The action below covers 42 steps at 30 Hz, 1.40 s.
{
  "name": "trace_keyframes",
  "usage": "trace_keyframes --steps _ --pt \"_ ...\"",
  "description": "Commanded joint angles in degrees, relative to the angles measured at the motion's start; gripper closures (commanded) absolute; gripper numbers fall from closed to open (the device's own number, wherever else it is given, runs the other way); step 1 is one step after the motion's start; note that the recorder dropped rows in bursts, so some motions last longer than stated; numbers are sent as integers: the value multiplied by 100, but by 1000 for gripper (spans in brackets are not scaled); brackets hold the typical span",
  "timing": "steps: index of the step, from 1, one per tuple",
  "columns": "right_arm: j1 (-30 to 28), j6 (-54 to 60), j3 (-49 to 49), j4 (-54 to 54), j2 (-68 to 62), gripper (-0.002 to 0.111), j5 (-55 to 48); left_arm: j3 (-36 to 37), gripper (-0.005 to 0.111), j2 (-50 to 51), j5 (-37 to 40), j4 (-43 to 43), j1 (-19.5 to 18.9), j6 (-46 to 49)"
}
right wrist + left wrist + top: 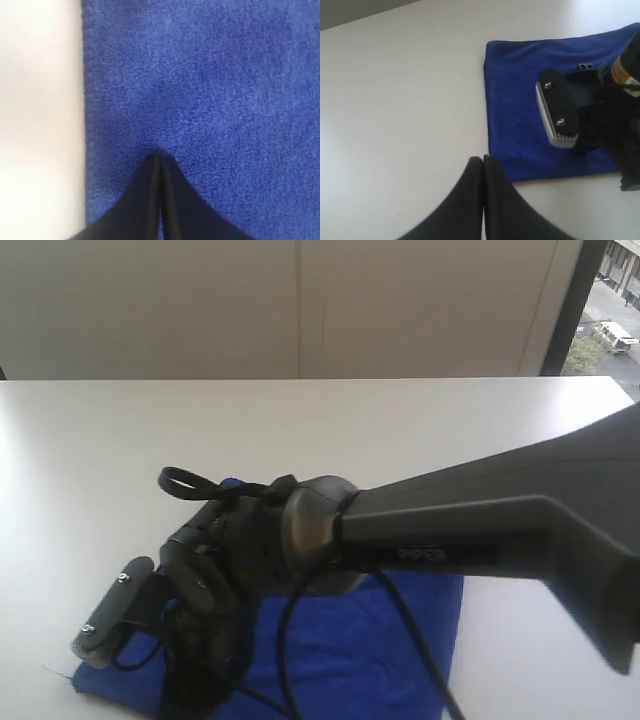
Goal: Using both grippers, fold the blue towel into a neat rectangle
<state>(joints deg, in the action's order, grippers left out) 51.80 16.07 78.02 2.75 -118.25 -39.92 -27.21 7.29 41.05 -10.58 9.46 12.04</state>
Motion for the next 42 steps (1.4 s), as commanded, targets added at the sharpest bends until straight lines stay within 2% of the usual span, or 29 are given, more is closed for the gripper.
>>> trace_keyframes --steps 1,6,10,12,17,20,26,30,42 --pt "74 35 680 460 -321 108 -341 30 107 -15 -71 -18 -16 -70" --pt "-135 35 1248 -91 -3 108 -327 30 107 -27 -72 -18 -16 -70" --pt "-891 35 1530 -161 -66 108 13 30 107 -116 -94 -18 -16 -70" --pt "-1404 271 1660 343 -279 108 -54 40 107 -127 -98 -1 -16 -70" --pt "-2335 1763 1826 2492 -762 108 -418 38 107 -127 -98 -1 -16 -57" --pt "-2606 2082 1892 2888 -1024 108 -539 38 107 -127 -112 -1 -16 -56" --pt "-2835 1952 1944 2763 -1285 108 -269 42 107 -127 -202 -1 -16 -56" --pt "-2996 1209 1944 1988 -1357 108 -72 42 107 -127 -226 -1 -16 -29" --pt "-3779 -476 1944 473 -1431 108 -554 42 107 -127 -248 26 -16 -5"
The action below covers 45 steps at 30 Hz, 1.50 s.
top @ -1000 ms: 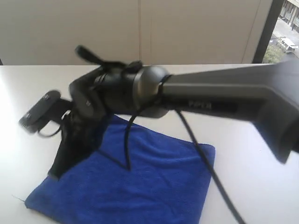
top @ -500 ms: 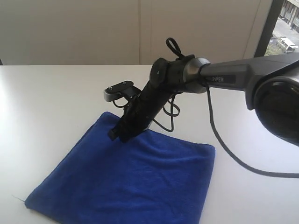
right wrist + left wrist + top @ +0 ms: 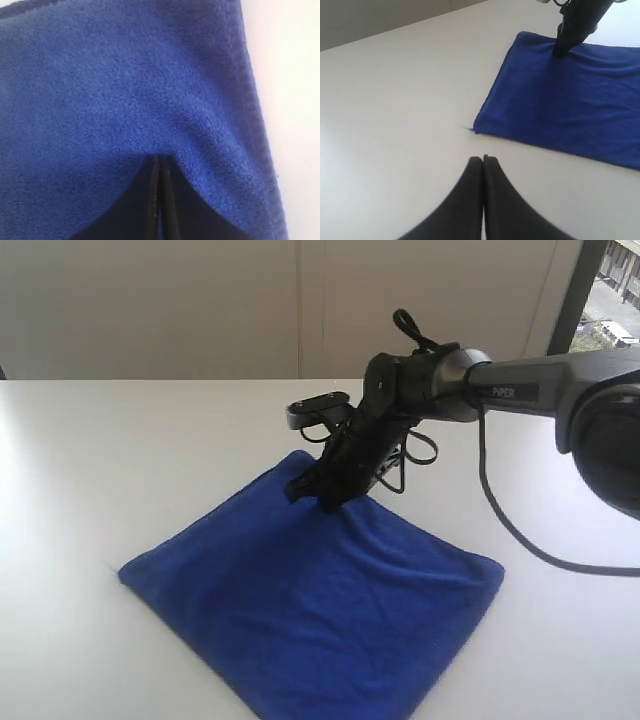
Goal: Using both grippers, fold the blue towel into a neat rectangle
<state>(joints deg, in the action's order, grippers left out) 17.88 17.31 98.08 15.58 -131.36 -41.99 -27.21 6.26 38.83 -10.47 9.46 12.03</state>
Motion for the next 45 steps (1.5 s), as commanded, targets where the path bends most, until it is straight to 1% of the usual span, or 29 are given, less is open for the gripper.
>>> trace_keyframes --steps 1,6,12,15,21,24,28,32,33,35,36,40,45 --pt "-458 -721 -61 -932 -120 108 -420 42 107 -23 -26 15 -16 -3" --pt "-902 -1358 -61 -1745 -120 108 -809 42 107 -23 -26 15 -16 -3" --pt "-1440 -1623 -61 -2317 -120 108 -1190 42 107 -23 -26 15 -16 -3" --pt "-1609 -1536 -61 -2359 -41 108 -1217 42 107 -23 -26 15 -16 -3" --pt "-1564 -750 -61 -2323 668 108 -995 42 107 -23 -48 13 -16 -3" --pt "-1429 -181 -61 -2145 1145 108 -1109 42 107 -23 -69 13 -16 -3" --pt "-1141 666 -250 -1558 1567 108 -1530 42 107 -23 -69 13 -16 -3" --pt "-692 753 -906 -1182 1753 108 -1471 42 107 -23 -69 13 -16 -3" --pt "-502 753 -1105 -987 1753 108 -1330 42 107 -23 -69 13 -16 -3" --pt "-180 753 -1490 -973 1753 108 -976 42 107 -23 -81 13 -16 -3" --pt "-40 708 -1613 -1066 1753 108 -816 42 107 -23 -81 13 -16 -3" --pt "385 -285 -1874 -1945 1753 108 -394 42 107 -23 -81 -1 -16 -3" --pt "479 -1762 -1887 -3553 1741 108 -443 42 107 -23 -70 -2 -16 -3"
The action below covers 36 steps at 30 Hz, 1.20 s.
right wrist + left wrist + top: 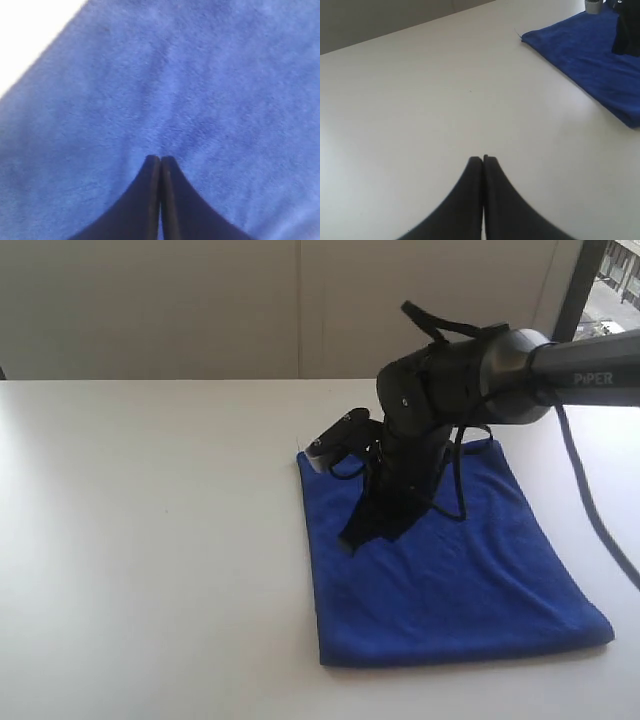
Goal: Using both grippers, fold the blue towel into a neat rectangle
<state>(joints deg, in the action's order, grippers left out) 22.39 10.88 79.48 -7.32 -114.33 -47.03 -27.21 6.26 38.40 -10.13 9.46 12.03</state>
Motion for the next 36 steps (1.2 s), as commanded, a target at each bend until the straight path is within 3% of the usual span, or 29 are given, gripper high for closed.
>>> trace_keyframes --steps 1,9,22,36 --pt "27 -1572 -27 -1645 27 108 47 42 107 -23 -26 -36 -16 -3" --pt "-29 -1699 -296 -1673 -282 108 438 42 107 -23 57 -101 -16 -3" --pt "-5 -1023 -296 -173 -323 108 905 42 107 -23 46 -112 -16 -3" --pt "681 -953 -197 48 -582 108 1296 42 107 -23 46 -132 -16 -3"
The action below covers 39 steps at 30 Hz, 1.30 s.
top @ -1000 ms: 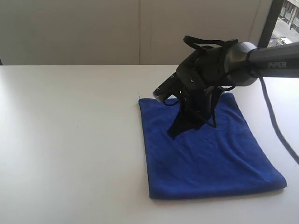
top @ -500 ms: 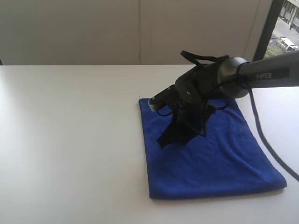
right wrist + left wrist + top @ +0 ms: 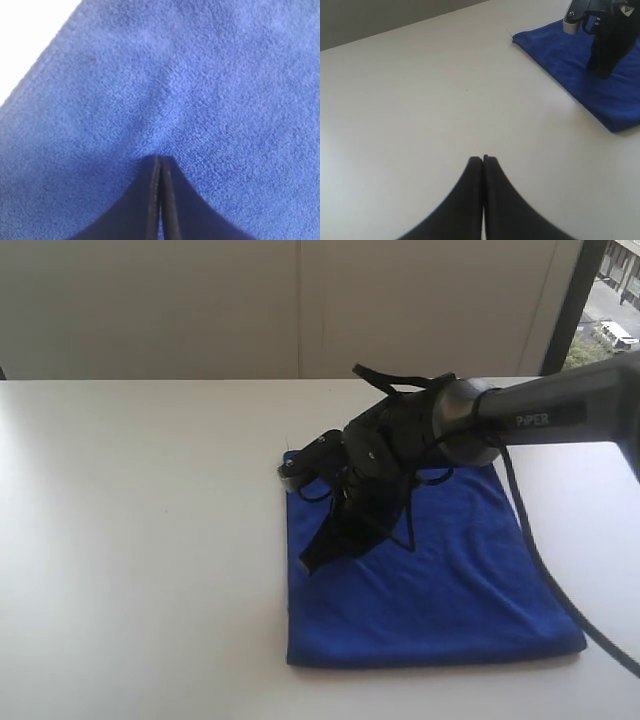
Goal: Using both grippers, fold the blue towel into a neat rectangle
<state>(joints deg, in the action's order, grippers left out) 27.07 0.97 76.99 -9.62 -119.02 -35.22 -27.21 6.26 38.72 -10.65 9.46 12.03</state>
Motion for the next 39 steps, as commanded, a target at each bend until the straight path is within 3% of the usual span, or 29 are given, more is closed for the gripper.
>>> trace_keyframes --steps 1,11,28,34,39 --pt "267 38 90 278 -113 108 129 42 107 -23 2 -76 -16 -3" --pt "588 -1 443 579 -117 108 280 42 107 -23 2 -76 -16 -3" --pt "588 -11 695 711 -562 108 355 42 107 -23 38 -76 -16 -3" --pt "588 72 883 711 -175 108 201 42 107 -23 25 -76 -16 161" --pt "554 913 916 565 564 108 -400 42 107 -23 -284 -200 -16 215"
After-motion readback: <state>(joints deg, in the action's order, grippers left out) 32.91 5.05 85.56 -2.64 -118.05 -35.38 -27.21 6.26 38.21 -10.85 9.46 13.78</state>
